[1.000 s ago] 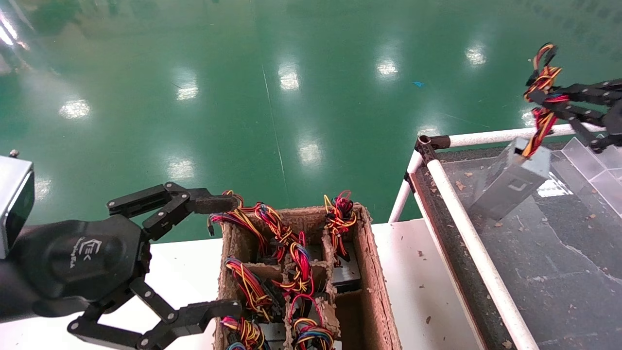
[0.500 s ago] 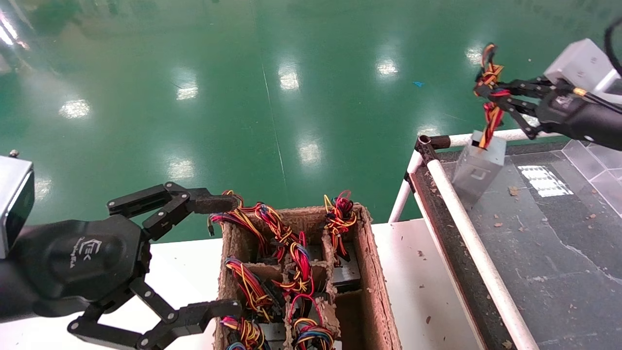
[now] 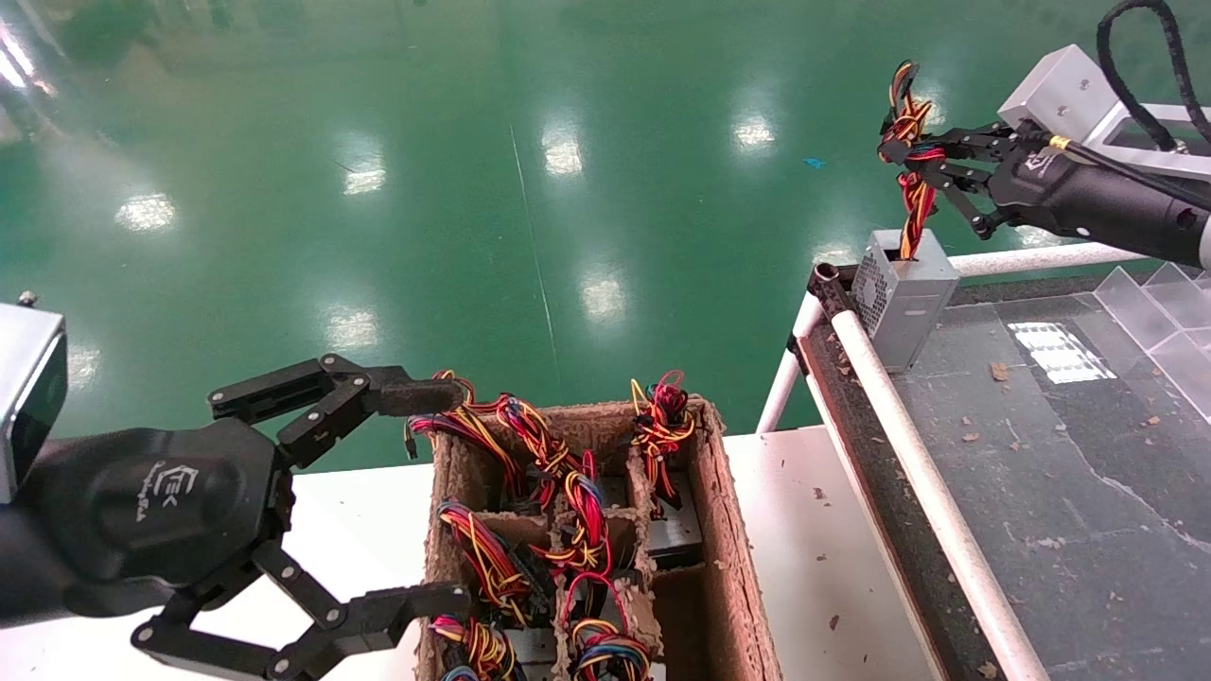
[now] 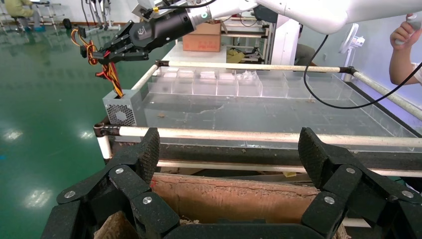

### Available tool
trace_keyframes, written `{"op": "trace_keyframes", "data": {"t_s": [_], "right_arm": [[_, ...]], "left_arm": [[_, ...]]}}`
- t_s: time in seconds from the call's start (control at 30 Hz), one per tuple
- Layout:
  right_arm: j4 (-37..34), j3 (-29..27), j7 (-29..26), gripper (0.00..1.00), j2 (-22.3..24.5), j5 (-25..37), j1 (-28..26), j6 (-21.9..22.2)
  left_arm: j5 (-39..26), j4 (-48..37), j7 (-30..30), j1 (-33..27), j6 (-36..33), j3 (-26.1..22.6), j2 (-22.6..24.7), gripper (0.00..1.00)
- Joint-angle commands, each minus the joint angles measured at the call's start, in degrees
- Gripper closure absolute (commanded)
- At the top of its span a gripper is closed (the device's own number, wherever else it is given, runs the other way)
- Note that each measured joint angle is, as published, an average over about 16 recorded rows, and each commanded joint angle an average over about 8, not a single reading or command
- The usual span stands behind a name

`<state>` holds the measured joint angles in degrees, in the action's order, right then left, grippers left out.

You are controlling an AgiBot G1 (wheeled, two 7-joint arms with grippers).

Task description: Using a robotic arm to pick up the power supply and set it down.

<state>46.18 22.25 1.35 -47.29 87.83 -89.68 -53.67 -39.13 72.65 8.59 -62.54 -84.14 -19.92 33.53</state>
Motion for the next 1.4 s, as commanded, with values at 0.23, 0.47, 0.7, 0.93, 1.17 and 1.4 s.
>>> {"op": "trace_keyframes", "data": {"t_s": [0.23,0.47,0.7,0.93,1.17,1.4], "right_arm": [[-1.94,0.15,1.25,0.0,-0.3,-0.25,-1.06,-1.32],[-2.98,0.36,0.98,0.0,-0.23,-0.4,-1.51,-2.59],[-4.81,1.45,0.37,0.0,-0.47,0.24,-2.44,-5.29],[-7.97,1.52,-0.28,0.0,-0.8,-0.41,-3.91,-7.45],[-8.53,-0.84,-0.52,0.0,-0.46,-4.34,-2.91,-7.44],[-4.55,-1.54,-1.82,0.0,0.97,-9.13,0.61,-10.23]], "left_arm": [[0.0,0.0,0.0,0.0,0.0,-0.01,0.0,0.0],[0.01,0.0,-0.01,0.0,0.0,-0.01,0.0,0.0],[0.01,0.0,-0.01,0.0,0.01,-0.02,-0.01,0.0],[0.02,0.0,-0.01,-0.01,0.01,-0.02,-0.01,0.0],[0.03,-0.01,-0.02,0.0,0.04,-0.02,-0.01,0.0],[0.04,-0.03,-0.02,0.0,0.03,-0.03,-0.01,0.0]]}}
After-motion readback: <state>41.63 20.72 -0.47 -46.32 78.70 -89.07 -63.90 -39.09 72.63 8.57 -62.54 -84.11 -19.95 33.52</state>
